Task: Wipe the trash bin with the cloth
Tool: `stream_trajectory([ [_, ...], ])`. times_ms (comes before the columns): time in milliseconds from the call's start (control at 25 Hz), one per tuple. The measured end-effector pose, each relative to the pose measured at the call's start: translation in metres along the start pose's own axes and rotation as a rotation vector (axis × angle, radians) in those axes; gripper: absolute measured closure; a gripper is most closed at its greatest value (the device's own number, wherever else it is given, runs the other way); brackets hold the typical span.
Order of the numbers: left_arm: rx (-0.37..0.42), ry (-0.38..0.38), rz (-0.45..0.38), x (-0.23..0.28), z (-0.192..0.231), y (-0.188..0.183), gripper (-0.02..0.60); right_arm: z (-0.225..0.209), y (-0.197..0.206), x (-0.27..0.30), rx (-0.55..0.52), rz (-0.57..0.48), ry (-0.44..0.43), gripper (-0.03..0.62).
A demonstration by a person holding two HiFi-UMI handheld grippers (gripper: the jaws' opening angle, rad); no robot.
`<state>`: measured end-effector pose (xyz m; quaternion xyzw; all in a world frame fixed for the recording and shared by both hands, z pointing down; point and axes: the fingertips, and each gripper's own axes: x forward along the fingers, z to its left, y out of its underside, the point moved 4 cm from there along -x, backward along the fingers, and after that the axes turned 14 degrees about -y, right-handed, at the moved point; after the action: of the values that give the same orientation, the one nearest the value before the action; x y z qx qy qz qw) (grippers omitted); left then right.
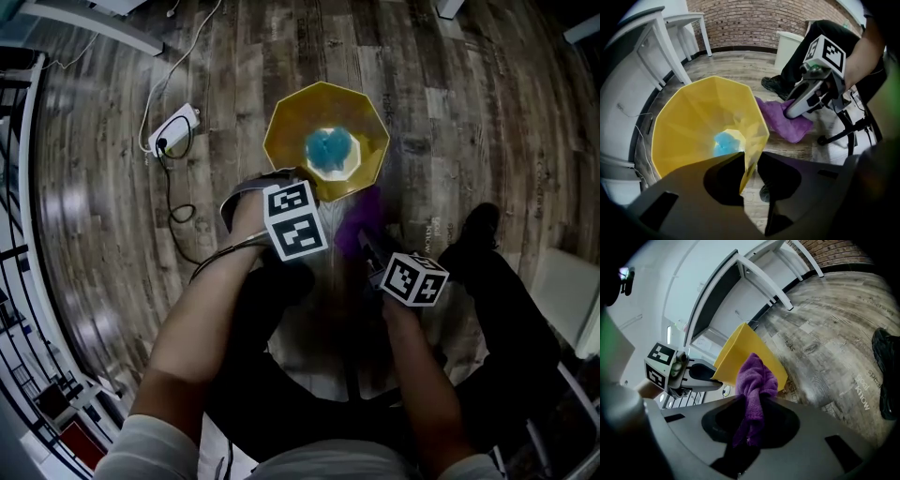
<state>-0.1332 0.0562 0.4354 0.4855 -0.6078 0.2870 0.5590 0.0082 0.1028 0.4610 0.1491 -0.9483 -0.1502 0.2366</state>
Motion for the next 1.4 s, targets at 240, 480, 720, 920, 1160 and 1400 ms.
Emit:
stream_trajectory([
  [240,-0.008,0.085,-0.041,-0.003,-0.014,-0.014,0.537,0.006,-0.014,-0.010,-0.012,-0.035,0.000,0.505],
  [480,-0.013,0.103,-0.052,-0.002,-0.016,-0.018,0.541,0.018,-0.030,-0.012,-0.037,-0.051,-0.055,0.505],
  [720,-0.003,0.103,-0.061,-0.003,-0.016,-0.020,0.543,0.028,-0.038,-0.006,-0.035,-0.093,-0.111,0.505],
  [920,0.036,0.097,-0.075,-0.004,-0.018,-0.024,0.554,0.026,-0.037,0.006,-0.063,-0.062,-0.127,0.505],
  [1160,0.049,0.106,-0.096,-0.005,-0.021,-0.028,0.558,0.014,-0.040,0.013,-0.115,-0.011,-0.126,0.505],
  [1400,0.047,0.110,-0.102,-0.005,-0.020,-0.028,0.558,0.002,-0.040,0.023,-0.137,0.041,-0.125,0.505],
])
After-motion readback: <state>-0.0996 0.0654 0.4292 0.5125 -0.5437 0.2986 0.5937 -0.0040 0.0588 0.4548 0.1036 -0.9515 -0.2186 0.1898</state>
